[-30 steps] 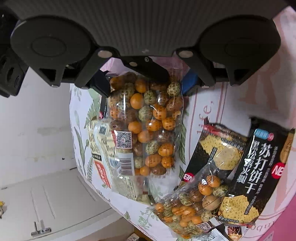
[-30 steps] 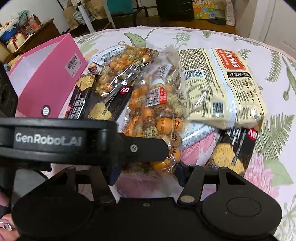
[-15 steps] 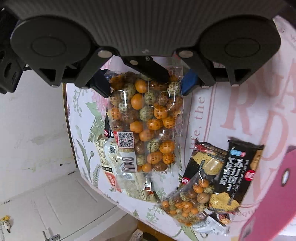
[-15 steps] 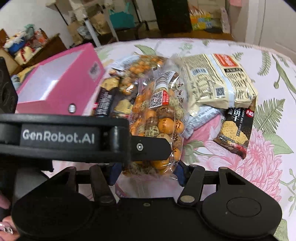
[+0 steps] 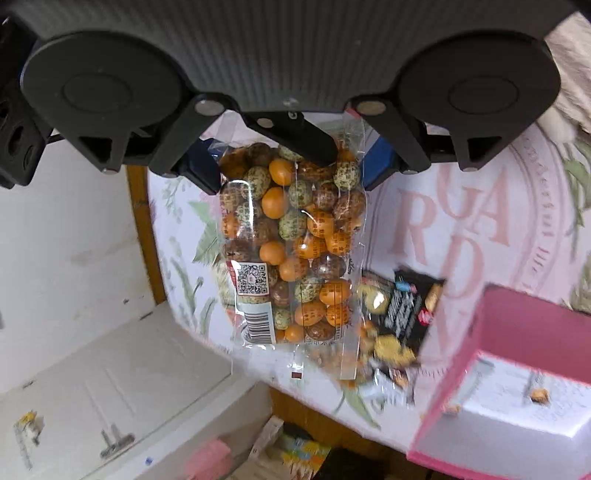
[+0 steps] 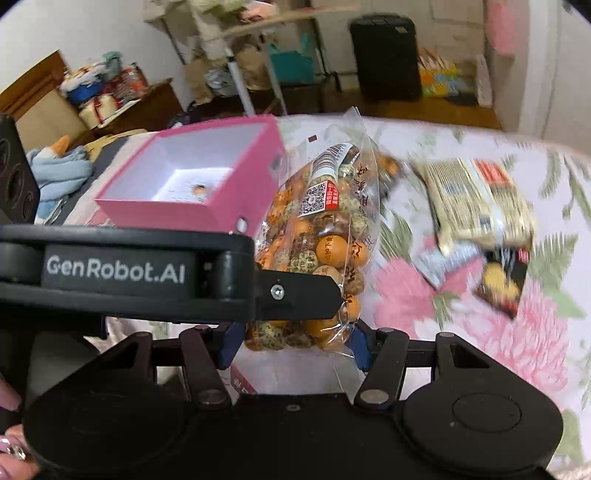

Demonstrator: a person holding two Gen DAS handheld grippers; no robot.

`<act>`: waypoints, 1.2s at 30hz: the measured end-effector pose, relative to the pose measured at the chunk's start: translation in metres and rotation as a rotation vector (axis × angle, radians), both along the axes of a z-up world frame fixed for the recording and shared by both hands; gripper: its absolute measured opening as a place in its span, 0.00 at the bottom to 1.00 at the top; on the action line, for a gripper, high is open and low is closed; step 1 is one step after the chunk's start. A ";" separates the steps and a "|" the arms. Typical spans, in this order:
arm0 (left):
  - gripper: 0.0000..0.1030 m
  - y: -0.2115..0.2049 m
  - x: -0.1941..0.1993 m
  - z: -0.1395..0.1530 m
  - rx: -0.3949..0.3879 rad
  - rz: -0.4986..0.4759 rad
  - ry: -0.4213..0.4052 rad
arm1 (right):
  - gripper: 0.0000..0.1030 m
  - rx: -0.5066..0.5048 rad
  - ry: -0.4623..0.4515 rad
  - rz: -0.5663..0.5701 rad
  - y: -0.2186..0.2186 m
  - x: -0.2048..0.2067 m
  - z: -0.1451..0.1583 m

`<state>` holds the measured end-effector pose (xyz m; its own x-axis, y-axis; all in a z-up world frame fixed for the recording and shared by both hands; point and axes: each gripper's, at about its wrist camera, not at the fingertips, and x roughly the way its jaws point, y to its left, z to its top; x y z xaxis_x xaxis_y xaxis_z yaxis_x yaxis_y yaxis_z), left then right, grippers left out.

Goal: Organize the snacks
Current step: 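Lift the nut bag with the left gripper and carry it over the pink box, then open the left gripper to drop the nut bag into the box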

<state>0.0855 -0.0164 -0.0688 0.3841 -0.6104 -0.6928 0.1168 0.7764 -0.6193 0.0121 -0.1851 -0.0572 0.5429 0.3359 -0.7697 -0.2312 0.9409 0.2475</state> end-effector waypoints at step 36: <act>0.80 0.183 0.173 -0.041 0.013 0.351 0.128 | 0.62 0.019 0.137 0.198 0.177 0.219 -0.027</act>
